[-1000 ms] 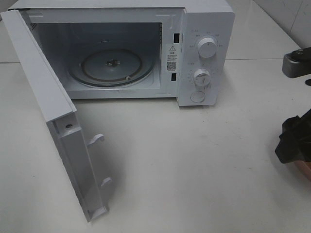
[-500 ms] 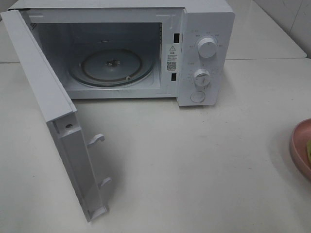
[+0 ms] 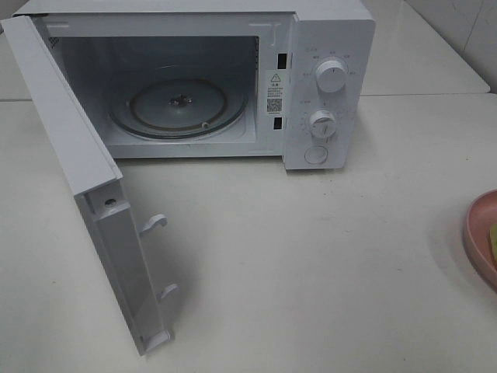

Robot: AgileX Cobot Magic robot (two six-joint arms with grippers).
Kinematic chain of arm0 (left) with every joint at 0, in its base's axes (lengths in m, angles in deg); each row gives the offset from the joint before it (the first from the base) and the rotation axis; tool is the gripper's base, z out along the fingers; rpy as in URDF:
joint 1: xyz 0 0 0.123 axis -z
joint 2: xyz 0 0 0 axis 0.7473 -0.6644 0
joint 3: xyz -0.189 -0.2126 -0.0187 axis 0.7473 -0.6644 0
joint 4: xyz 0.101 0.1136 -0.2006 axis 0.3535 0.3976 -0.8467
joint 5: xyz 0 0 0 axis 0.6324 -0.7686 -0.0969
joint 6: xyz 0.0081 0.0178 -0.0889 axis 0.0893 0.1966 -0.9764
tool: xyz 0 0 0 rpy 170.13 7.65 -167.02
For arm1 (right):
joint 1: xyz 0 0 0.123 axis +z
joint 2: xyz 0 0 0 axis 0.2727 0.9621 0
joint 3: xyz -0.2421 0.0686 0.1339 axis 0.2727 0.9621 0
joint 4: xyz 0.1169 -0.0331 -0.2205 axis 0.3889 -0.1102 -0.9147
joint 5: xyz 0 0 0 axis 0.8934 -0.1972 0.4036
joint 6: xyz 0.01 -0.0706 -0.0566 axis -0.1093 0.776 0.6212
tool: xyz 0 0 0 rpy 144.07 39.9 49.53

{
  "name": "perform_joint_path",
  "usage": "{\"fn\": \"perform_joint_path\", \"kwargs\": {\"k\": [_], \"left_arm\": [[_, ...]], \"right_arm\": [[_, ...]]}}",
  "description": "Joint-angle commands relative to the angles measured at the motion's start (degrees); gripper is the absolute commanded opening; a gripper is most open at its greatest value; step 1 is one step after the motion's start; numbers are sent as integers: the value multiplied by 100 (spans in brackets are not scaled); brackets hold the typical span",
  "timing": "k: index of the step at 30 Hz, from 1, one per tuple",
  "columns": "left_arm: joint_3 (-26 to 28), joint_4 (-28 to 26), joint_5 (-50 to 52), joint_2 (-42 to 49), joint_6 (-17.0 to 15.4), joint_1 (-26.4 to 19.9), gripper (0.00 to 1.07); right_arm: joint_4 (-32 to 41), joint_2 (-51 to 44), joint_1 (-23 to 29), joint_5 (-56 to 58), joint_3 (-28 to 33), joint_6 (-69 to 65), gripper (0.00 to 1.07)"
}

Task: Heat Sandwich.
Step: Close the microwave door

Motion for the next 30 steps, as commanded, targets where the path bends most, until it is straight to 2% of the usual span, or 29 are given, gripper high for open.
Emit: {"fn": "perform_joint_path", "kwargs": {"k": [1, 12, 17, 26, 30], "left_arm": [[-6, -57, 74, 80, 17, 0, 98], [-6, -57, 74, 80, 17, 0, 98], [-6, -57, 74, 80, 17, 0, 98], [-6, -57, 74, 80, 17, 0, 98], [-6, -57, 74, 80, 17, 0, 98]], "right_arm": [[0, -418, -286, 46, -23, 69, 76], [6, -1490, -888, 46, -17, 74, 76], [6, -1679, -1049, 46, 29, 92, 76], [29, -2704, -1524, -321, 1089, 92, 76], [120, -3071, -1662, -533, 1238, 97, 76]]}}
